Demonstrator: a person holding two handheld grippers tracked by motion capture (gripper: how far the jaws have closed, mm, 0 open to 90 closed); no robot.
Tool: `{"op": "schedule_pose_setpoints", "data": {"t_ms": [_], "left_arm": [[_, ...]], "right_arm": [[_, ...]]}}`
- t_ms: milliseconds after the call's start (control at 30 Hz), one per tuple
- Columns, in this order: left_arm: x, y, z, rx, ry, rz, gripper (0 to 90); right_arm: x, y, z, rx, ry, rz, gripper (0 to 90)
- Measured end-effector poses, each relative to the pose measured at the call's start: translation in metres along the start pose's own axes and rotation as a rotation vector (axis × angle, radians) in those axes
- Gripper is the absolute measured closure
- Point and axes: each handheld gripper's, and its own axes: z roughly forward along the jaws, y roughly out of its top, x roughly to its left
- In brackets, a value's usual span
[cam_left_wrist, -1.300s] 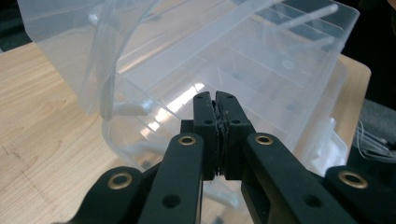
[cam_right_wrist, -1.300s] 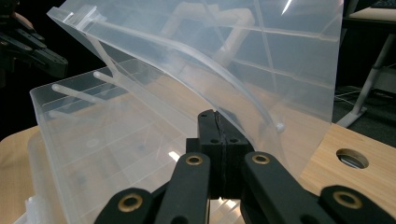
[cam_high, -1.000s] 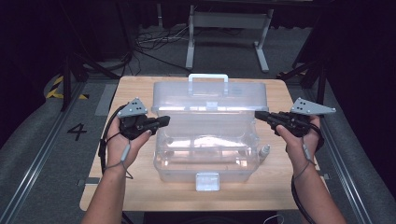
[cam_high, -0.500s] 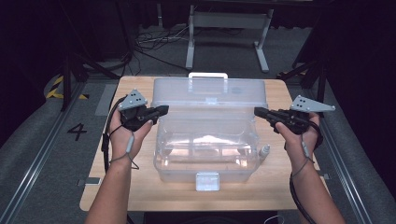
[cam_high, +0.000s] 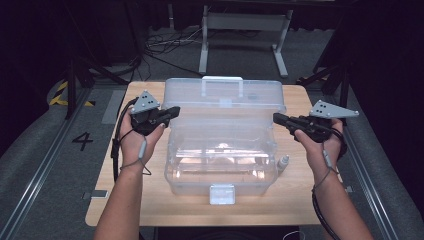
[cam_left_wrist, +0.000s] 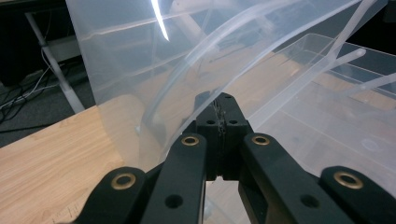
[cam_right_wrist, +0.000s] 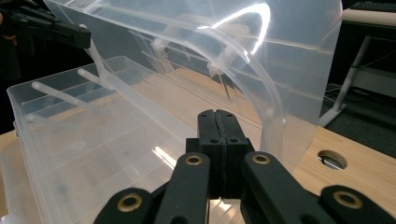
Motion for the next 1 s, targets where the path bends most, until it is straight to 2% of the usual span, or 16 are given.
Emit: {"op": "schedule_pose_setpoints", "data": {"t_ms": [167, 433, 500, 767, 900, 1000], "left_arm": [[0.0, 0.001, 0.001, -0.001, 0.001, 0.002, 89.5], [0.001, 0.001, 0.002, -0.003, -0.003, -0.002, 89.4], [0.001, 0.001, 0.002, -0.002, -0.006, -0.003, 89.4], [0.0, -0.002, 0.0, -0.004, -0.004, -0.008, 89.3], [0.001, -0.003, -0.001, -0.005, -0.002, -0.009, 89.4], [0.001, -0.003, -0.002, -0.003, -0.001, -0.006, 89.4]], "right_arm": [[0.007, 0.002, -0.013, -0.003, -0.023, -0.026, 89.9], [0.014, 0.004, -0.033, -0.001, -0.087, -0.063, 83.3], [0.013, 0.002, -0.034, -0.011, -0.093, -0.047, 80.4], [0.006, -0.001, -0.025, -0.042, -0.179, -0.026, 61.7], [0.005, 0.0, -0.017, -0.048, -0.191, -0.015, 57.5], [0.005, 0.002, -0.008, -0.05, -0.213, -0.029, 54.0]]}}
